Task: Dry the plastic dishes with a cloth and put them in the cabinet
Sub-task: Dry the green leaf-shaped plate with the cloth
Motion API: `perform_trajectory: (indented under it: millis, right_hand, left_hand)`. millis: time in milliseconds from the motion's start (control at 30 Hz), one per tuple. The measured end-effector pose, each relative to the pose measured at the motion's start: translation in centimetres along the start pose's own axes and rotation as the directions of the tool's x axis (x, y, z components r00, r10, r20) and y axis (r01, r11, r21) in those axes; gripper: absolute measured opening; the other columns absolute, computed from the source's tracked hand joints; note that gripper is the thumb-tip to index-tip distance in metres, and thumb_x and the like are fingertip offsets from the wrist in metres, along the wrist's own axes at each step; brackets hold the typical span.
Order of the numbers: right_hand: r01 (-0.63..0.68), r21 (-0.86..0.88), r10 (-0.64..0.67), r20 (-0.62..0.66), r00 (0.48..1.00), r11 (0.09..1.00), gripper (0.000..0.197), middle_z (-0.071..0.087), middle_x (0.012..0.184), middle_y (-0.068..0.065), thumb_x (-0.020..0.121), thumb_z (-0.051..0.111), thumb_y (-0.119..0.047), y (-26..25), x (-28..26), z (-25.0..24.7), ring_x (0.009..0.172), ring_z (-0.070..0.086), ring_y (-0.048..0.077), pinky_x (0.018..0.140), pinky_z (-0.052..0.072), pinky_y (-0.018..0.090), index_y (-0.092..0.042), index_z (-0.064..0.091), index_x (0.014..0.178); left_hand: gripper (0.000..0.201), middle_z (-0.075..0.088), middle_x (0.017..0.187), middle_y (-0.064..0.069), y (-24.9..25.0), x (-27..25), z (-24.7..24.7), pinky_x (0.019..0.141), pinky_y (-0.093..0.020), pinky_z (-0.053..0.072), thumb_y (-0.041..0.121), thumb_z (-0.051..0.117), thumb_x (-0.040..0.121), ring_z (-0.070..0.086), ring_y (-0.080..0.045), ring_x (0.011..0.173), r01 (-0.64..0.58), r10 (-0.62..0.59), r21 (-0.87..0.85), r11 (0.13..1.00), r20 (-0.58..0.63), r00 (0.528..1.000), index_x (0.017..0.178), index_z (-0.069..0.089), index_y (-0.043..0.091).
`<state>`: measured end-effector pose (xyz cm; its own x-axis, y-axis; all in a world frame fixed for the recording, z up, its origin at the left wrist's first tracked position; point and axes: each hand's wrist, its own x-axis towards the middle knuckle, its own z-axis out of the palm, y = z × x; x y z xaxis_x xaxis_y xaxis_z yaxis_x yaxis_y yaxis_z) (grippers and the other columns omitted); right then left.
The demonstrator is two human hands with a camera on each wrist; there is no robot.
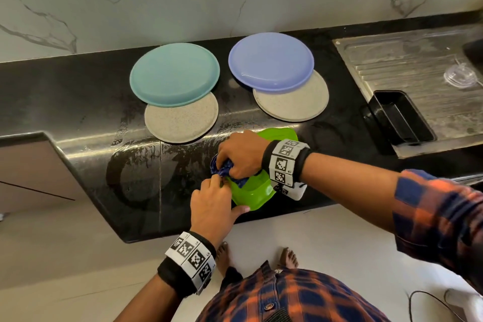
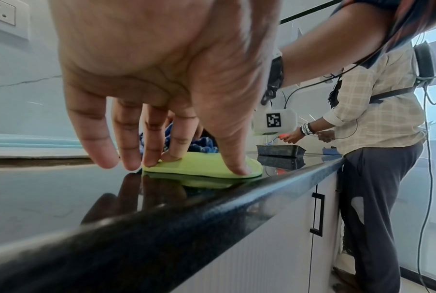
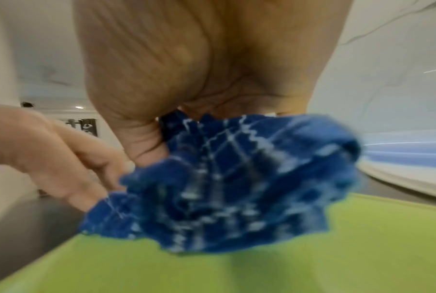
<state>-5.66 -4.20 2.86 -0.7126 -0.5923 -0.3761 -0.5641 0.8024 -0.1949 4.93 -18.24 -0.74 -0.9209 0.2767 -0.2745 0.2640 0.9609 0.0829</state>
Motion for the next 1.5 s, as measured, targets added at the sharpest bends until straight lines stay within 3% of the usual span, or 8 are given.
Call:
perform_trajectory:
  millis: [167, 267, 400, 567, 767, 1067, 1300, 1500]
  right_hand:
    - [-0.227, 0.183, 0.246, -0.092, 0.965, 0.957, 0.046, 0.066, 0.11, -0.004, 0.074, 0.057, -0.04, 5.8, -3.6, 0.3, 0.099, 0.063, 0.025, 0.078, 0.051, 0.036, -0.04, 0.064, 0.119]
    - [-0.451, 0.331, 0.525, -0.181, 0.832, 0.829, 0.045, 0.059, 0.116, 0.004, 0.083, 0.059, -0.04, 9.9, -7.6, 2.8, 0.107, 0.061, 0.032, 0.087, 0.05, 0.041, -0.038, 0.058, 0.128]
    - [-0.465, 0.506, 0.646, -0.272, 0.713, 0.726, 0.047, 0.058, 0.12, 0.007, 0.085, 0.061, -0.036, 8.5, -11.0, 7.3, 0.108, 0.06, 0.034, 0.09, 0.05, 0.041, -0.031, 0.061, 0.131]
    - [-0.325, 0.26, 0.411, -0.436, 0.801, 0.909, 0.047, 0.065, 0.109, 0.0, 0.074, 0.049, -0.042, -0.6, -10.5, 8.7, 0.084, 0.058, 0.028, 0.065, 0.052, 0.037, -0.031, 0.07, 0.114]
    - [-0.24, 0.147, 0.271, -0.254, 0.928, 0.96, 0.041, 0.059, 0.111, -0.005, 0.08, 0.065, -0.044, -0.8, -6.4, 4.5, 0.098, 0.054, 0.024, 0.066, 0.037, 0.032, -0.038, 0.066, 0.121]
    - [-0.545, 0.55, 0.752, -0.266, 0.604, 0.633, 0.042, 0.058, 0.114, 0.003, 0.084, 0.06, -0.047, 6.8, -11.1, 6.6, 0.106, 0.062, 0.031, 0.084, 0.049, 0.038, -0.037, 0.062, 0.125]
    - [-0.322, 0.385, 0.454, -0.329, 0.828, 0.865, 0.046, 0.053, 0.096, -0.005, 0.076, 0.054, -0.051, 0.1, -11.7, 8.7, 0.085, 0.06, 0.023, 0.063, 0.049, 0.034, -0.034, 0.068, 0.116]
    - [-0.284, 0.697, 0.656, -0.348, 0.67, 0.659, 0.053, 0.062, 0.093, -0.012, 0.065, 0.056, -0.056, 3.1, -13.6, 7.6, 0.09, 0.063, 0.011, 0.083, 0.052, 0.031, -0.038, 0.072, 0.112]
  left_hand:
    - [0.089, 0.048, 0.131, 0.001, 0.0, -0.1, -0.1, 0.085, -0.036, 0.043, 0.078, 0.053, 0.079, 0.048, -0.023, 0.12, -0.008, 0.01, 0.04, 0.999, -0.026, 1.0, 0.14, 0.048, 0.014]
    - [0.089, 0.046, 0.135, 0.001, 0.1, 0.0, -0.2, 0.089, -0.036, 0.043, 0.078, 0.051, 0.079, 0.046, -0.022, 0.123, -0.016, 0.016, 0.031, 0.999, -0.015, 1.0, 0.142, 0.046, 0.014]
    - [0.089, 0.048, 0.133, -0.002, 0.3, -0.1, 0.0, 0.088, -0.037, 0.045, 0.076, 0.057, 0.077, 0.049, -0.024, 0.121, -0.006, 0.006, -0.012, 1.0, -0.014, 1.0, 0.139, 0.049, 0.013]
    - [0.085, 0.052, 0.123, -0.007, 0.5, -0.1, 0.2, 0.083, -0.038, 0.047, 0.068, 0.067, 0.075, 0.052, -0.028, 0.112, -0.026, 0.025, -0.039, 0.999, -0.023, 0.999, 0.133, 0.053, 0.008]
    - [0.074, 0.056, 0.092, -0.01, 0.2, 0.0, 0.7, 0.059, -0.039, 0.049, 0.061, 0.085, 0.058, 0.058, -0.033, 0.081, -0.102, 0.101, -0.01, 0.995, -0.077, 0.992, 0.101, 0.066, 0.003]
    - [0.084, 0.059, 0.094, -0.01, 0.3, 0.0, 0.3, 0.058, -0.038, 0.05, 0.067, 0.082, 0.056, 0.061, -0.03, 0.081, -0.079, 0.079, 0.019, 0.997, -0.051, 0.996, 0.106, 0.069, 0.0]
    - [0.082, 0.058, 0.093, -0.008, 0.2, 0.1, 0.1, 0.058, -0.038, 0.048, 0.069, 0.082, 0.054, 0.06, -0.03, 0.083, -0.08, 0.081, 0.031, 0.996, -0.045, 0.996, 0.103, 0.068, 0.005]
    - [0.092, 0.057, 0.121, -0.009, 0.3, 0.6, -0.1, 0.083, -0.044, 0.053, 0.079, 0.073, 0.056, 0.051, -0.034, 0.125, -0.151, 0.139, -0.084, 0.985, -0.135, 0.981, 0.121, 0.06, 0.015]
